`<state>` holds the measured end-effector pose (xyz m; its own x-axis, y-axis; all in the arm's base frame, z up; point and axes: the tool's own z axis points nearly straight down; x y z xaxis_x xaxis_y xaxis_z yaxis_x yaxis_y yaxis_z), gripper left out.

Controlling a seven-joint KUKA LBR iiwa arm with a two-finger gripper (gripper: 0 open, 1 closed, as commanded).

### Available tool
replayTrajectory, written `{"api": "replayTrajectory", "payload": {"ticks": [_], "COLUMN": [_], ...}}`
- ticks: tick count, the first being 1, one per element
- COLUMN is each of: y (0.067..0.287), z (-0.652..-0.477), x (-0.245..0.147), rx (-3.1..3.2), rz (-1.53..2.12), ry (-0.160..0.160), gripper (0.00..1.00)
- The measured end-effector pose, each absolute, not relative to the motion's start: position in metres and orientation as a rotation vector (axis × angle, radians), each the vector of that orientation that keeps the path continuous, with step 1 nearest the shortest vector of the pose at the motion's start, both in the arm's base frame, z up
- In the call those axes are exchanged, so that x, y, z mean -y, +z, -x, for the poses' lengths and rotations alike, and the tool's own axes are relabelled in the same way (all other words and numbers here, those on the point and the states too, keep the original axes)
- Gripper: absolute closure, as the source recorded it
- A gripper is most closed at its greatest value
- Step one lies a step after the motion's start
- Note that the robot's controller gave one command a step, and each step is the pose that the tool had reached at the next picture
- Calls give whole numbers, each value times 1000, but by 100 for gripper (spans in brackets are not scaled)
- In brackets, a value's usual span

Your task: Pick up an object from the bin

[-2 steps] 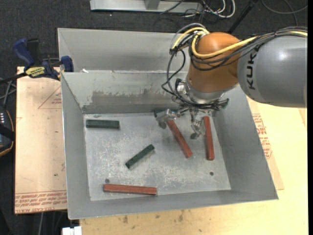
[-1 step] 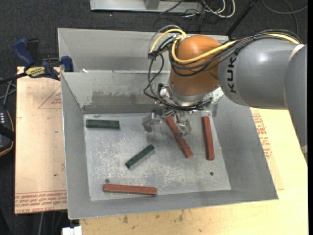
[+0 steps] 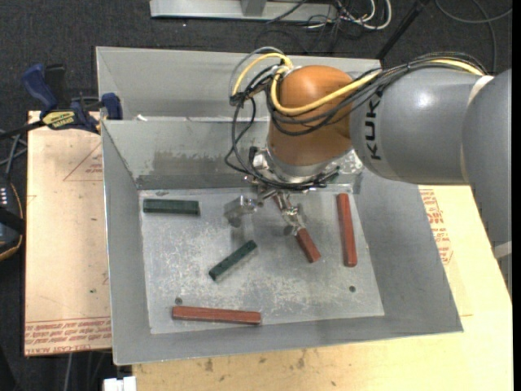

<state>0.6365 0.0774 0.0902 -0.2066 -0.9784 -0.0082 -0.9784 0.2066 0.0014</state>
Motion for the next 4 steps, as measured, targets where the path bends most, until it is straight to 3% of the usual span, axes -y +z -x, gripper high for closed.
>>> {"api": "replayTrajectory", "payload": {"ticks": [1, 2, 4], "y": [82, 73, 73], "z": [-627, -576, -576], "x": [-85, -106, -106], "rx": [-2257, -2093, -2093], "rz": [2185, 2340, 2339], "ry": [-5, 2, 3], "gripper": [0, 100, 100]}}
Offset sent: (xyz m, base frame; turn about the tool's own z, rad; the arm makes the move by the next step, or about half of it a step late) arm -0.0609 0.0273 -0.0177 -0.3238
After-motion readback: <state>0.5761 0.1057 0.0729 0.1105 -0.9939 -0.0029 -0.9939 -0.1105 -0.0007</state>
